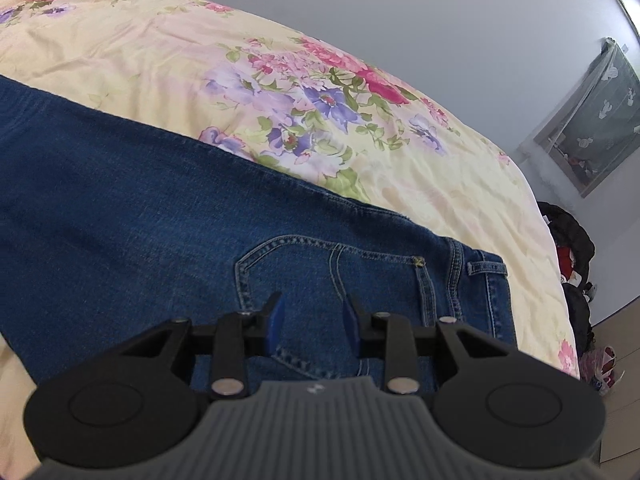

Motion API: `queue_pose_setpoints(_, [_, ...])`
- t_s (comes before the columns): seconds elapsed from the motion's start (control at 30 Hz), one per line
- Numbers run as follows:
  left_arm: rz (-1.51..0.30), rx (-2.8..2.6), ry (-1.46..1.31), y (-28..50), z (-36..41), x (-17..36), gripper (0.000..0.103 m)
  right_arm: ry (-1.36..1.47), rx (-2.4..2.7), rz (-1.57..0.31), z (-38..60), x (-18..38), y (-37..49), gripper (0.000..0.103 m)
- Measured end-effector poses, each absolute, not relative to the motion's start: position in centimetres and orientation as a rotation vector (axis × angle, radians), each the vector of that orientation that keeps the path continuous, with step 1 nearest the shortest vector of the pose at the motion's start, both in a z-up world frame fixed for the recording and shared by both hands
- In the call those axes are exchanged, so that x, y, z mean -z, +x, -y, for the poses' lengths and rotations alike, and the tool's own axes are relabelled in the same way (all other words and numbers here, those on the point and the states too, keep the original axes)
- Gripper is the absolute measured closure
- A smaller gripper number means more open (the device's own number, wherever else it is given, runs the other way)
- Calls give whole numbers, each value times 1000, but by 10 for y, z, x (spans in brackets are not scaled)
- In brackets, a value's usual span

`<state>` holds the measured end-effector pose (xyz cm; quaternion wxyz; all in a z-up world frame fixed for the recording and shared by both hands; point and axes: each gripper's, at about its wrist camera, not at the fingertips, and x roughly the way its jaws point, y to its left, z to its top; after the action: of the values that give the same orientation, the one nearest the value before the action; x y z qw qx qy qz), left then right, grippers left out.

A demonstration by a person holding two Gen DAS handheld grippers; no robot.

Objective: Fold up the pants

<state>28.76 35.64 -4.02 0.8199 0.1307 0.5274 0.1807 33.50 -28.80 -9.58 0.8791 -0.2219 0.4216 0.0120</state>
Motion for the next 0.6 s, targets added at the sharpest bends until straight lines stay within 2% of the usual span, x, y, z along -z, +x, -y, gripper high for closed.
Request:
queue_pose_setpoints(0.03, [-1110,-393,258,277,-361,46,22,-456,-25,-881,287,97,330,77])
queue_pose_setpoints(0.2, [-1041,-347,261,244,-372,75,22,-440,-23,-901,284,105,309,77])
queue_pose_setpoints(0.43, [-958,-237,249,245,-379,104,22,-455,15,-932,280,119,300,71])
queue_pose_setpoints(0.47, [-957,-215,239,248,-380,107,25,-454,24,-937,280,121,301,71])
queue_pose_setpoints(0.5, [-954,-202,233,250,-379,110,31,-453,32,-941,280,123,302,71])
queue_pose_setpoints(0.57, [-957,-177,224,255,-375,113,70,-458,42,-950,280,128,304,71])
queue_pose_setpoints(0.6, [-960,-176,221,256,-373,113,77,-465,46,-952,279,129,305,71])
